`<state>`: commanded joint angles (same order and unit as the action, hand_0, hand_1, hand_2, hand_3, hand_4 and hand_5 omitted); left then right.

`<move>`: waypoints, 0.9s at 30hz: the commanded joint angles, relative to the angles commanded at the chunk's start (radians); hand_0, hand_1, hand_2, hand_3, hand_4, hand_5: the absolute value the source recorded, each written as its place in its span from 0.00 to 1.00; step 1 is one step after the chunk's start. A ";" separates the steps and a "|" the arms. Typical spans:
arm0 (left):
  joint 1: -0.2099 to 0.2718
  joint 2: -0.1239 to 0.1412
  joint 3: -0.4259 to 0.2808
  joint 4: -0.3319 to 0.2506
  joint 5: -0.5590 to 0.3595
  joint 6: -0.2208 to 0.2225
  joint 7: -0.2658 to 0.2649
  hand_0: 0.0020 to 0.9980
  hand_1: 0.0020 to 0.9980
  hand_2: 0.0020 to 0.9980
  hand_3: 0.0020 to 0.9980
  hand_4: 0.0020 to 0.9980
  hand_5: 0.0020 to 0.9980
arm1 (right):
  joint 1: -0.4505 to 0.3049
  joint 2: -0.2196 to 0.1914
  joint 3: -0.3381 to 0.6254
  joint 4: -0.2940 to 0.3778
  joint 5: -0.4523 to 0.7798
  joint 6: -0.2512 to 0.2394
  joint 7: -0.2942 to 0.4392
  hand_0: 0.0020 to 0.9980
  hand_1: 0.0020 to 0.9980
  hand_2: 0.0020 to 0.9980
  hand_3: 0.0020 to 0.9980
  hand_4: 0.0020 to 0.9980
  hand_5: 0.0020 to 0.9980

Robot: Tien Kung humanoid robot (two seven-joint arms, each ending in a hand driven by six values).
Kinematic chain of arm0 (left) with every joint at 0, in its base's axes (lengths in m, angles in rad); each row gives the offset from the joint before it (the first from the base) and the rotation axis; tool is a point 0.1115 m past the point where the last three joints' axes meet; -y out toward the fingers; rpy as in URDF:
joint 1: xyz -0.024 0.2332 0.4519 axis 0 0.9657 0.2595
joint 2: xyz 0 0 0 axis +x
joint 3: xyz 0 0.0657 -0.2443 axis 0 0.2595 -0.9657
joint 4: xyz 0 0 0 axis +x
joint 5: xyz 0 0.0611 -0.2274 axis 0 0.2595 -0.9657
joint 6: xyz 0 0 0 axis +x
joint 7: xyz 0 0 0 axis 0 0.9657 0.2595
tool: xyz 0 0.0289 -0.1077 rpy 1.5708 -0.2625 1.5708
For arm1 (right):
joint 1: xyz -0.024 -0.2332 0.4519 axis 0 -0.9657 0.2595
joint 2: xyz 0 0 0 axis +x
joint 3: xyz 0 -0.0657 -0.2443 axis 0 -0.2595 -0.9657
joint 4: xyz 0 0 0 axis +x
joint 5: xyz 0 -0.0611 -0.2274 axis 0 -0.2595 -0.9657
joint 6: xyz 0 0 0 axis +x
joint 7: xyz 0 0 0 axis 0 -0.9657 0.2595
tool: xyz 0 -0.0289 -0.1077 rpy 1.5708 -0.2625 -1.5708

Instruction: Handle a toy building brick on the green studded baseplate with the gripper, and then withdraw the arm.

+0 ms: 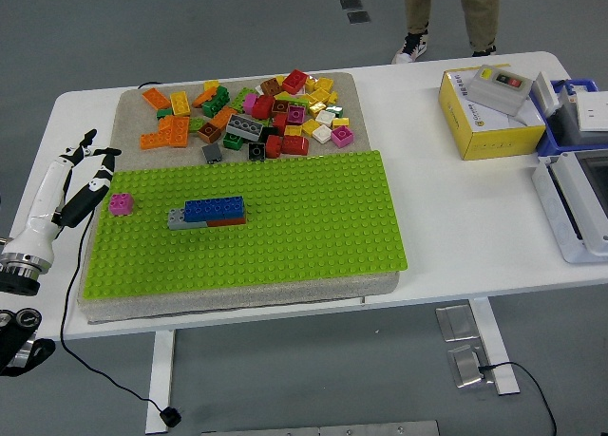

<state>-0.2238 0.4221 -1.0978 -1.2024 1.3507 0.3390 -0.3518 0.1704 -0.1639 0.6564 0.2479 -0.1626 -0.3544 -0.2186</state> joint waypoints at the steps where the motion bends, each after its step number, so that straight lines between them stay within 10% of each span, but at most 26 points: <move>1: 0.000 0.000 -0.001 0.000 -0.001 0.000 -0.001 0.98 0.97 0.99 0.68 0.54 0.75 | 0.000 0.000 0.000 0.000 0.000 0.000 0.001 0.61 0.56 0.68 0.64 0.60 1.00; 12: -0.007 0.002 -0.005 0.026 -0.077 -0.009 -0.051 0.98 0.97 0.99 0.69 0.55 0.73 | 0.002 -0.002 -0.004 -0.003 0.006 0.002 0.010 0.61 0.55 0.68 0.64 0.59 1.00; 14: -0.012 0.002 -0.004 0.052 -0.130 -0.016 -0.085 0.98 0.97 0.99 0.69 0.55 0.73 | 0.002 -0.002 -0.005 -0.004 0.009 0.003 0.013 0.61 0.55 0.68 0.64 0.59 1.00; 15: -0.014 0.004 -0.002 0.060 -0.157 -0.021 -0.099 0.98 0.97 0.98 0.78 0.63 0.56 | 0.002 -0.002 -0.006 -0.004 0.011 0.003 0.014 0.61 0.55 0.67 0.63 0.59 1.00; 26: -0.012 -0.014 -0.075 0.009 -0.544 -0.114 -0.216 0.97 0.95 0.93 0.73 0.62 0.52 | 0.003 -0.001 -0.014 -0.006 0.024 0.002 0.024 0.61 0.55 0.67 0.63 0.59 1.00; 27: -0.011 -0.013 -0.084 0.001 -0.577 -0.118 -0.221 0.90 0.81 0.78 0.67 0.60 0.49 | 0.004 -0.001 -0.014 -0.006 0.024 0.002 0.024 0.61 0.55 0.67 0.63 0.59 1.00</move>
<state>-0.2351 0.4086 -1.1814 -1.2013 0.7739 0.2207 -0.5724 0.1741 -0.1647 0.6419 0.2418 -0.1388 -0.3522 -0.1943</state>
